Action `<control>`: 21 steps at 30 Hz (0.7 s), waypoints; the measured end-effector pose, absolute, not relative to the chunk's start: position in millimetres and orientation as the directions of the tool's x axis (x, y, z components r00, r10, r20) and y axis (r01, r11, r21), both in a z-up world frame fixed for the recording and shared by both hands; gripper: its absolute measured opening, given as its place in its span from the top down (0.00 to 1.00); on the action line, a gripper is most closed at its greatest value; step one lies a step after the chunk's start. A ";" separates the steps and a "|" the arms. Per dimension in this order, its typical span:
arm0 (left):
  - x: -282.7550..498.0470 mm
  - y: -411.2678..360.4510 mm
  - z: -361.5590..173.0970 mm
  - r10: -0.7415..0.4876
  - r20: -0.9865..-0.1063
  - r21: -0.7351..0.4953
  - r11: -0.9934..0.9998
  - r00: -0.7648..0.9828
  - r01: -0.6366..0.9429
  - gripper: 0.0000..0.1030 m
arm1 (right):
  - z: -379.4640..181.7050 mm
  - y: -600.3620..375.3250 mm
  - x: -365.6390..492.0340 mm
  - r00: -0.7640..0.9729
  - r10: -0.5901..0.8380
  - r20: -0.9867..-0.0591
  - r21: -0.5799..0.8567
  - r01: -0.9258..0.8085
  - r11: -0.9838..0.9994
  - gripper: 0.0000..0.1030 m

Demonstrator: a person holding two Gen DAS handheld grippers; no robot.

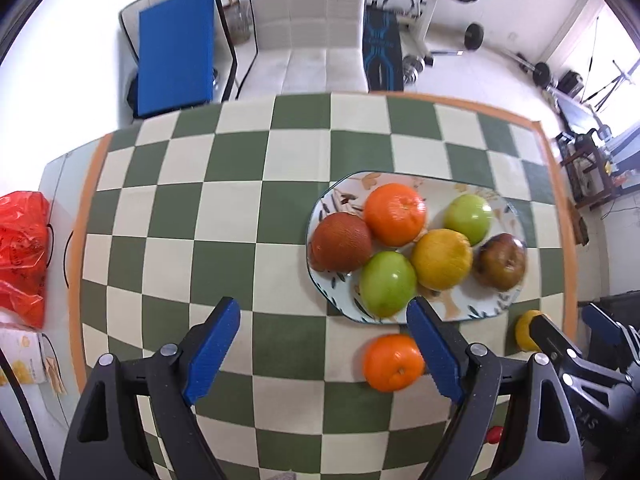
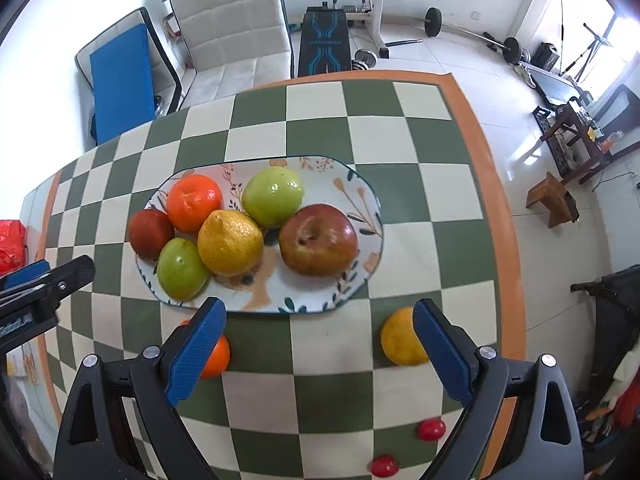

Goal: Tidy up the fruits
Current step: 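Lift both tools away and move left tool toward the remaining orange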

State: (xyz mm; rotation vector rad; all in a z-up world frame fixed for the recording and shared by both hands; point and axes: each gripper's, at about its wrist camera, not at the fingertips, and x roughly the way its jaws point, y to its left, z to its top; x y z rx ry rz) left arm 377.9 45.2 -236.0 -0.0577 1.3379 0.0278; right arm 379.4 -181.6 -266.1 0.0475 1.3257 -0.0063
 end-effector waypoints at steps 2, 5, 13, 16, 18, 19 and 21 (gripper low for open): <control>369.7 42.5 -224.6 -0.012 -0.966 -0.027 0.998 0.258 -0.056 0.17 | -256.9 -186.5 370.7 0.261 0.024 -0.965 0.034 0.034 0.999 0.06; 354.3 38.6 -204.3 -0.004 -0.952 -0.021 0.998 0.306 -0.052 0.17 | -238.5 -194.2 354.9 0.291 0.026 -0.956 0.037 0.030 0.999 0.06; 312.6 27.0 -153.3 -0.017 -0.917 -0.034 0.999 0.399 -0.034 0.17 | -168.3 -202.2 307.2 0.399 0.031 -0.917 0.030 -0.009 1.000 0.06; 295.4 19.3 -133.1 -0.030 -0.900 -0.040 0.999 0.434 -0.013 0.17 | -145.4 -201.7 292.3 0.432 0.025 -0.902 0.018 -0.020 1.000 0.06; 286.6 15.9 -121.1 -0.038 -0.890 -0.045 0.999 0.455 -0.006 0.17 | -129.8 -200.9 281.8 0.454 0.025 -0.891 0.013 -0.029 0.999 0.06; 282.5 14.3 -114.5 -0.046 -0.884 -0.053 0.999 0.465 -0.001 0.17 | -123.1 -200.8 278.0 0.463 0.026 -0.886 0.013 -0.031 0.999 0.06; 274.6 11.4 -102.3 -0.058 -0.873 -0.064 0.998 0.484 0.004 0.17 | -106.4 -201.0 268.3 0.483 0.038 -0.875 0.022 -0.038 0.999 0.06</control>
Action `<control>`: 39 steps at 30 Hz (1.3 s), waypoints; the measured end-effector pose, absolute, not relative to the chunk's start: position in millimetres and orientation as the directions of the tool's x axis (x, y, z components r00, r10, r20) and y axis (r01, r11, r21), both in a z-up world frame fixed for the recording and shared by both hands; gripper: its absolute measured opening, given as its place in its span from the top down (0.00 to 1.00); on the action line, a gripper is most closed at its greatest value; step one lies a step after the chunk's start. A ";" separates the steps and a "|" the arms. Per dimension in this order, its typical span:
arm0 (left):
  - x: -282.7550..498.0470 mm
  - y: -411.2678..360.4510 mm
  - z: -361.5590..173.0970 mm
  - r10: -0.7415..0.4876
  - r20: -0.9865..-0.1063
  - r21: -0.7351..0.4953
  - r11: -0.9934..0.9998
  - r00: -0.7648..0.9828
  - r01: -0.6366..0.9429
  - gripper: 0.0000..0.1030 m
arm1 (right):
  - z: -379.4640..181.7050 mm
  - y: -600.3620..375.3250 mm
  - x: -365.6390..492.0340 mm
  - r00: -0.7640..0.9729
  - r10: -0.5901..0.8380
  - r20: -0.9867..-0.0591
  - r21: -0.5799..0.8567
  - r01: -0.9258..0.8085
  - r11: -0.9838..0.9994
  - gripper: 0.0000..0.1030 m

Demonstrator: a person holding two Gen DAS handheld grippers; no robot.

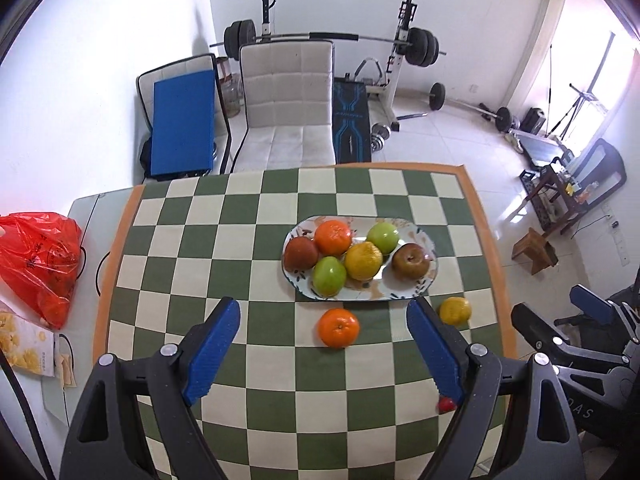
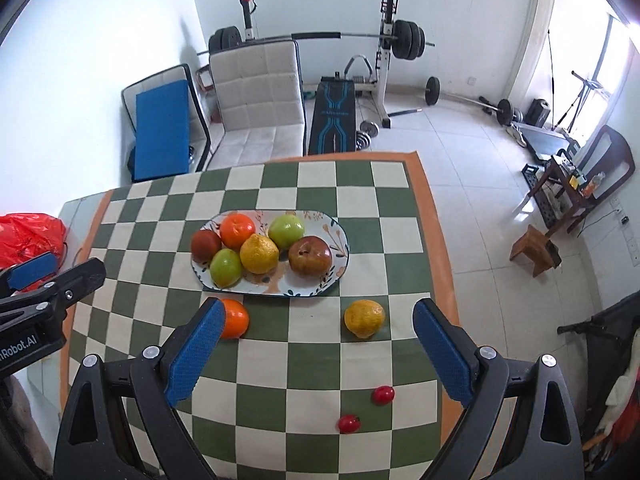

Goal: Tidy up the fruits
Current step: 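Lift both tools away and move left tool toward the remaining orange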

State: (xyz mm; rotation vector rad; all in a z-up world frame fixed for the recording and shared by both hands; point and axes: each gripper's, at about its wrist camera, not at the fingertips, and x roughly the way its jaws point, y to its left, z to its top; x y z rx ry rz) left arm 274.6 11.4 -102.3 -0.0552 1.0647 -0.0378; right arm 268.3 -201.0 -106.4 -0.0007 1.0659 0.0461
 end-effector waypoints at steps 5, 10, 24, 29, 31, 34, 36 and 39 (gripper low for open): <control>258.5 5.4 -84.0 -0.057 -0.855 -0.055 0.998 0.515 0.019 0.17 | -74.0 -202.9 248.7 0.526 0.037 -0.850 0.017 -0.042 0.999 0.06; 247.3 5.2 -78.4 -0.066 -0.855 -0.067 0.998 0.515 0.017 0.17 | -62.0 -210.2 235.8 0.528 0.042 -0.848 0.033 -0.027 0.999 0.06; 248.9 1.6 -86.0 -0.062 -0.860 -0.064 0.998 0.506 0.012 0.14 | -70.7 -222.2 236.7 0.521 0.078 -0.850 0.081 -0.017 0.997 0.06; 276.6 5.7 -122.2 0.029 -0.886 0.014 0.999 0.462 -0.036 0.01 | -130.5 -246.1 269.6 0.445 0.061 -0.894 0.085 0.036 0.996 0.06; 290.0 8.6 -143.7 0.051 -0.907 0.030 0.998 0.419 -0.057 0.01 | -172.7 -259.6 290.2 0.375 0.055 -0.926 0.084 0.062 0.995 0.06; 310.0 11.6 -185.2 0.061 -0.946 0.038 0.996 0.317 -0.079 0.01 | -233.1 -275.9 314.5 0.271 0.090 -0.958 0.121 0.099 0.988 0.09; 319.6 11.7 -211.7 0.057 -0.968 0.037 0.996 0.245 -0.087 0.01 | -273.3 -282.6 329.4 0.207 0.096 -0.974 0.121 0.112 0.986 0.10; 333.9 6.8 -258.2 0.036 -0.993 0.027 0.997 0.110 -0.078 0.01 | -320.1 -283.6 349.2 0.143 0.083 -0.986 0.099 0.105 0.990 0.16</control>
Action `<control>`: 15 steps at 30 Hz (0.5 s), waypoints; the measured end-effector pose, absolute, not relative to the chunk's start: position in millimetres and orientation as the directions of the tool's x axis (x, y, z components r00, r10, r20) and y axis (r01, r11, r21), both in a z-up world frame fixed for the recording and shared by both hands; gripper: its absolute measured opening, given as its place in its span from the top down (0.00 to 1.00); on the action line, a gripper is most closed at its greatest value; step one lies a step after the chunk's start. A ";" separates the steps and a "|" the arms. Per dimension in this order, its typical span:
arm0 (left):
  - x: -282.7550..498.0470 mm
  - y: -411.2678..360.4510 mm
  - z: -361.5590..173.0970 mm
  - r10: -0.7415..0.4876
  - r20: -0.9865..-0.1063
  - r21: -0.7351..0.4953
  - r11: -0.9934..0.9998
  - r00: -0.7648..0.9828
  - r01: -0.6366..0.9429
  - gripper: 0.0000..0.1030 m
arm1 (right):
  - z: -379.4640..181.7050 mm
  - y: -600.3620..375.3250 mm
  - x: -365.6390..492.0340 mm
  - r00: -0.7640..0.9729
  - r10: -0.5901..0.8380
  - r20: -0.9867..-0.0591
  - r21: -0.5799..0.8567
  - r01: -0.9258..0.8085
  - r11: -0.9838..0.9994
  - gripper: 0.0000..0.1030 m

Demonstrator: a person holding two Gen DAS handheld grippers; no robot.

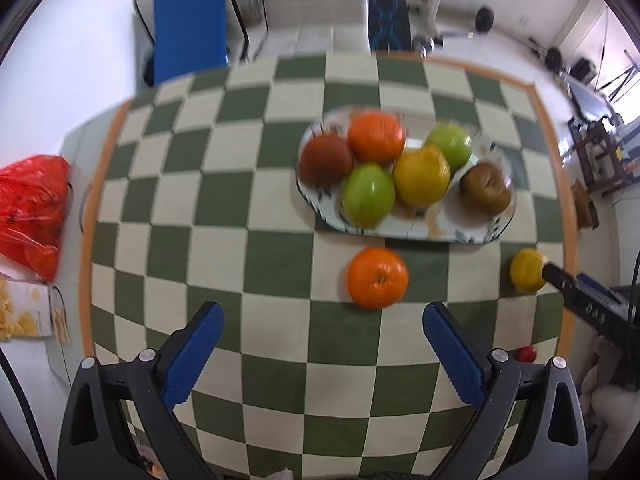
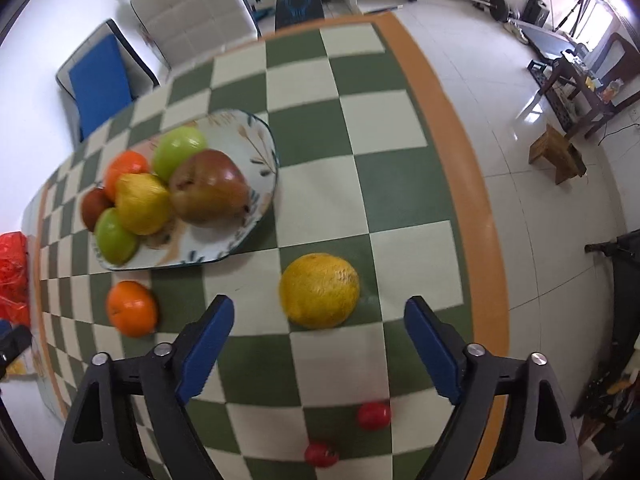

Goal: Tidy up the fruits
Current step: 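Grasp the yellow citrus with right tool while left tool grasps the orange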

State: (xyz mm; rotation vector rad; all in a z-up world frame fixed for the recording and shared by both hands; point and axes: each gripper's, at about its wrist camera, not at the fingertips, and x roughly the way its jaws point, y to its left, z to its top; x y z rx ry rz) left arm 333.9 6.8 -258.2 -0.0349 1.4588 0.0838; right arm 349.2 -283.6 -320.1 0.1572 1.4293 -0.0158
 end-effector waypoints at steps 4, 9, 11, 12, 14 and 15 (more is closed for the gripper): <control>346.5 -4.2 -299.1 0.025 -1.000 0.024 0.997 0.008 -0.069 0.01 | -370.2 -281.0 368.9 0.025 0.080 -0.997 0.082 0.098 0.992 0.29; 362.8 -13.7 -337.1 -0.004 -0.997 0.002 0.996 -0.071 -0.084 0.01 | -388.8 -273.1 371.9 0.006 0.093 -0.996 0.093 0.056 0.994 0.40; 368.1 -19.0 -347.1 -0.009 -0.996 -0.003 0.997 -0.085 -0.077 0.01 | -390.3 -270.0 368.3 -0.008 0.103 -0.995 0.103 0.039 0.994 0.40; 370.5 -21.5 -351.4 -0.010 -0.996 -0.003 0.998 -0.091 -0.070 0.01 | -390.1 -267.4 364.3 -0.019 0.121 -0.993 0.120 0.027 0.992 0.40; 374.4 -27.1 -363.5 -0.011 -0.993 -0.005 0.999 -0.116 -0.054 0.01 | -388.1 -262.1 355.6 -0.034 0.145 -0.989 0.145 0.003 0.989 0.40; 375.5 -30.0 -368.9 -0.018 -0.992 -0.012 0.999 -0.126 -0.047 0.02 | -388.3 -259.8 351.6 -0.042 0.155 -0.987 0.155 -0.006 0.988 0.40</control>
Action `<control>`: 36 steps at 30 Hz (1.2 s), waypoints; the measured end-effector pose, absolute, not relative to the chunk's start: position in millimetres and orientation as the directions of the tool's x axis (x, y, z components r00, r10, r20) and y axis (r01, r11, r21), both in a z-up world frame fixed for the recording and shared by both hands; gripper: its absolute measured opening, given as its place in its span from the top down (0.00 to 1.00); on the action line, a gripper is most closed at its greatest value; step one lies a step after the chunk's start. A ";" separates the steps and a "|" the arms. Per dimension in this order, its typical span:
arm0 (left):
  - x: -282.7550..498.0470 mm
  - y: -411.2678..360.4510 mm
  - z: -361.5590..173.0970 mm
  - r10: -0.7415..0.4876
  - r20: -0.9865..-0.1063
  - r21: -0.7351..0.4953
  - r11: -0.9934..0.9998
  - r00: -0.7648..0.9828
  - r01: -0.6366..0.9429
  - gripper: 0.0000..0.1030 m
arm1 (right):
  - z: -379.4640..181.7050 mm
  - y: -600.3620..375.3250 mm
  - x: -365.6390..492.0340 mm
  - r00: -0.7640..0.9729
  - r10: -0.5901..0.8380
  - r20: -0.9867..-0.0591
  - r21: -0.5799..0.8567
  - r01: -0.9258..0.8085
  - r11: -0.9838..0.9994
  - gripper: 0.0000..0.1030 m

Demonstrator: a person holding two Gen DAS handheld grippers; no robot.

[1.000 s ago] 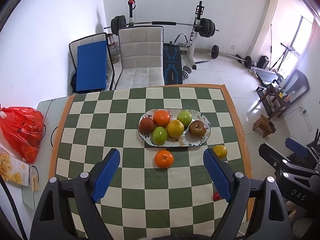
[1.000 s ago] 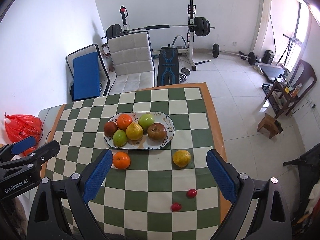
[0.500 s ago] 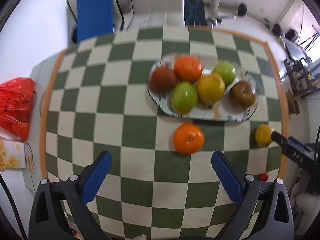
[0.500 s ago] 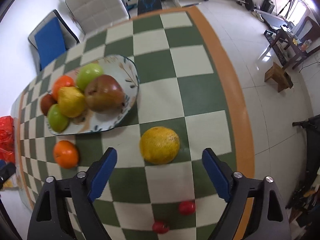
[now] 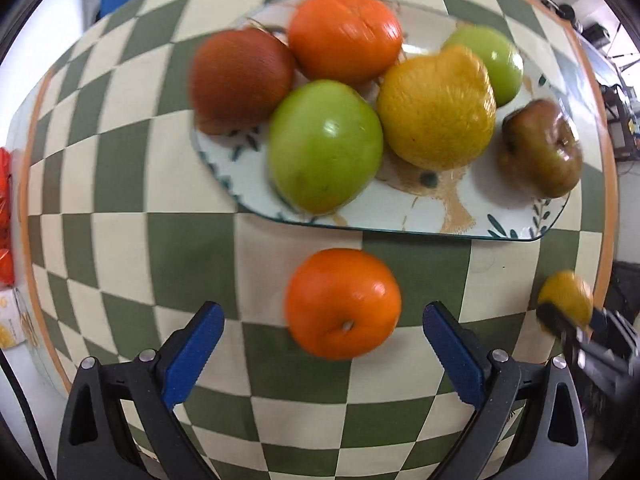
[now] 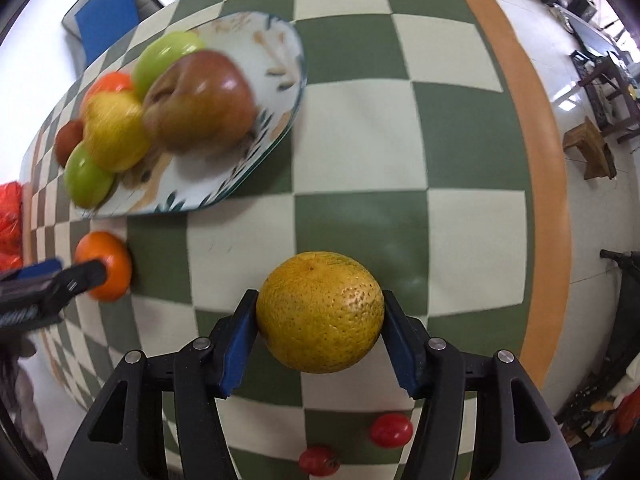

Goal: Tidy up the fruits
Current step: 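Grasp the yellow citrus with right tool while left tool grasps the orange, then carry both fruits onto the plate and open both tools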

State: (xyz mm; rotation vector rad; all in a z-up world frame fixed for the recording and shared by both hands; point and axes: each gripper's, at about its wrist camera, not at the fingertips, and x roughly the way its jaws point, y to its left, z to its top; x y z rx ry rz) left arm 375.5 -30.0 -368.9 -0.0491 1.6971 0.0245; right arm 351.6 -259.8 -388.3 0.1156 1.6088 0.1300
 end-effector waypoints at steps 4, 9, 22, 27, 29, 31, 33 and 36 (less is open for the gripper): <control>374.7 -39.6 -377.4 -0.012 -0.992 -0.010 1.000 -0.130 -0.017 0.40 | -395.0 -257.0 342.3 -0.068 0.189 -0.980 0.189 0.005 0.982 0.40; 365.9 -44.3 -373.2 -0.001 -0.995 0.000 1.000 -0.096 -0.009 0.41 | -410.5 -259.0 342.4 -0.081 0.210 -0.974 0.209 0.028 0.978 0.40; 347.3 -35.4 -336.8 -0.374 -0.925 -0.344 0.898 -0.063 -0.273 0.41 | -412.9 -269.8 356.4 -0.077 0.382 -0.921 0.369 0.148 0.918 0.41; 367.3 -35.2 -332.4 -0.478 -0.878 -0.434 0.822 -0.033 -0.369 0.41 | -405.9 -286.1 367.6 -0.034 0.473 -0.881 0.453 0.231 0.861 0.41; 372.0 -30.6 -341.9 -0.520 -0.854 -0.457 0.776 -0.031 -0.434 0.41 | -395.7 -294.7 374.9 0.003 0.492 -0.870 0.477 0.249 0.843 0.41; 381.5 -21.5 -347.7 -0.550 -0.835 -0.465 0.735 -0.033 -0.494 0.41 | -380.9 -302.6 387.9 0.050 0.497 -0.866 0.492 0.253 0.833 0.41; 386.8 -13.7 -359.4 -0.569 -0.822 -0.465 0.697 -0.025 -0.546 0.41 | -368.5 -306.9 404.0 0.085 0.499 -0.863 0.503 0.247 0.828 0.41; 388.2 -6.3 -365.7 -0.583 -0.812 -0.462 0.667 -0.024 -0.585 0.40 | -357.9 -305.9 432.6 0.112 0.476 -0.872 0.489 0.215 0.846 0.41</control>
